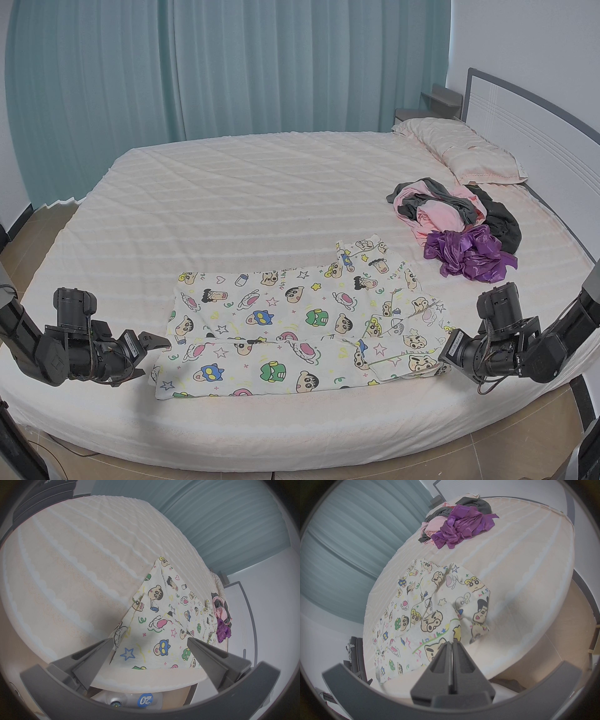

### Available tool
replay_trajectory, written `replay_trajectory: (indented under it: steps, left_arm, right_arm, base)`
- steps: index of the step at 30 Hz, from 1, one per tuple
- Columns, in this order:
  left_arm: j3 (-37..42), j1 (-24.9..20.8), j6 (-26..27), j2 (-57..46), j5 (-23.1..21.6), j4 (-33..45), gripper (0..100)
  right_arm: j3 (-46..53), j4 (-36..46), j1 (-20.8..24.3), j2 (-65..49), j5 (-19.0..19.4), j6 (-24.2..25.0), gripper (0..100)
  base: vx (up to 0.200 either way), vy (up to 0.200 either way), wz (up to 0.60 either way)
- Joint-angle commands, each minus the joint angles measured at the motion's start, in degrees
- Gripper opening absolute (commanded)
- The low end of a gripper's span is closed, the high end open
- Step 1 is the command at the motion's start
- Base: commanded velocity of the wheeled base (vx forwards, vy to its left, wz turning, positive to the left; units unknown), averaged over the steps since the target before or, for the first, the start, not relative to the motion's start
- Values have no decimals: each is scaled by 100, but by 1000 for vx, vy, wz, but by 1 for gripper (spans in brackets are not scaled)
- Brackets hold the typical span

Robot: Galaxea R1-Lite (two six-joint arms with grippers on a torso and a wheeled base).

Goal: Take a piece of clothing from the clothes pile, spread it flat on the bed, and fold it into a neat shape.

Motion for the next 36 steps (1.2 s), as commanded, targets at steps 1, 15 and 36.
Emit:
replay_trajectory:
  steps: [1,15,36]
  left_arm:
    - [16,-12,-3,18,1,6,100]
    - [77,-117,15,45,18,-12,100]
    - [-2,-170,-20,27,18,-21,100]
  right_arm:
    - [232,-3,87,-354,-6,-2,0]
    - [452,-21,43,-73,-15,-169,100]
    - [-796,-47,640,525,29,-283,100]
  base:
    - [0,0,0]
    - [0,0,0]
    - [0,0,0]
